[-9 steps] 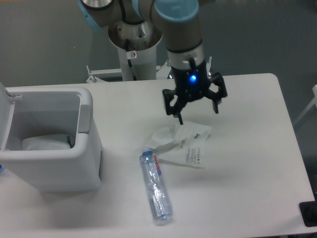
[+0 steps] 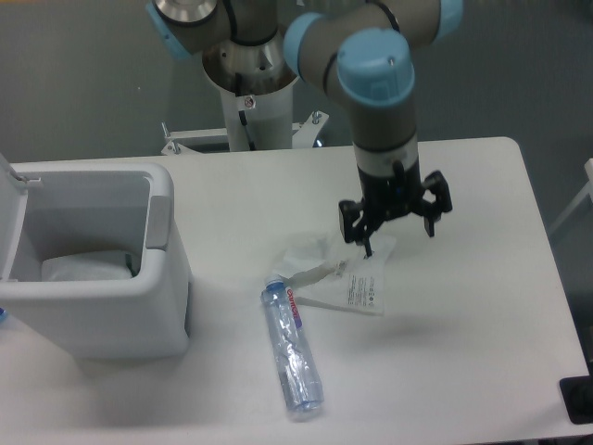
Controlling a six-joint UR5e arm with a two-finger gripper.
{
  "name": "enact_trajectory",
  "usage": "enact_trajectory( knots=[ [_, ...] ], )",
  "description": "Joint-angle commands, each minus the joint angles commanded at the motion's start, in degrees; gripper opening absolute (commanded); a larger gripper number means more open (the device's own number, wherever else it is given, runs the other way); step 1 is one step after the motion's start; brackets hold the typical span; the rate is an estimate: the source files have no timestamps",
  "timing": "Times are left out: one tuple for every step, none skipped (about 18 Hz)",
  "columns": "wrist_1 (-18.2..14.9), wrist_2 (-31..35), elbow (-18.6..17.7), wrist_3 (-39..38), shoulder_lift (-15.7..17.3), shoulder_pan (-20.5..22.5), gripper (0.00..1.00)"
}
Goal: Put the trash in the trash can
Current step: 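Lower the gripper over the clear plastic water bottle, then close the gripper on the bottle's cap end and lift it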
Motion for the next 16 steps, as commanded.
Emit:
enact_trajectory(
  knots=[
    [0.61, 0.09, 0.09, -0.09, -0.88, -0.44, 1.0],
    [0.62, 0.18, 0.44, -1.31, -1.76, -1.31, 1.0],
    [0.62, -0.08, 0.79, -2.89, -2.38, -2.19, 1.0],
    [0.62, -0.26, 1.14, -3.86, -3.08, -2.81, 1.0],
    [0.71, -0.44, 2.27, -4.39, -5.35, -4.38, 1.0],
    [0.62, -0.44, 3.68, -5.27, -7.2, -5.27, 1.0],
    [0.62, -0.61, 5.17, -7.01, -8.79, -5.97, 1.0],
    [0.62, -0.96, 6.58, -9.21, -10.28, -7.11, 1.0],
    [0.62, -1.66, 7.9, -10.97, -11.6, -7.9, 1.0],
    [0.62, -2.45, 9.13, -11.94, -12.66, -8.09, 1.0],
    [0.62, -3.59, 10.19, -12.65, -13.45, -8.35, 1.0],
    [0.62, -4.65, 10.81, -13.53, -13.9, -8.96, 1.0],
    [0.71, -5.7, 10.9, -13.97, -13.99, -9.32, 1.0],
    [0.97, -6.84, 10.99, -13.71, -14.51, -9.93, 1.0],
    [1.32, -6.94, 11.16, -13.54, -15.12, -10.63, 1.0],
    [1.84, -6.94, 11.16, -13.54, -15.57, -11.07, 1.0]
  ],
)
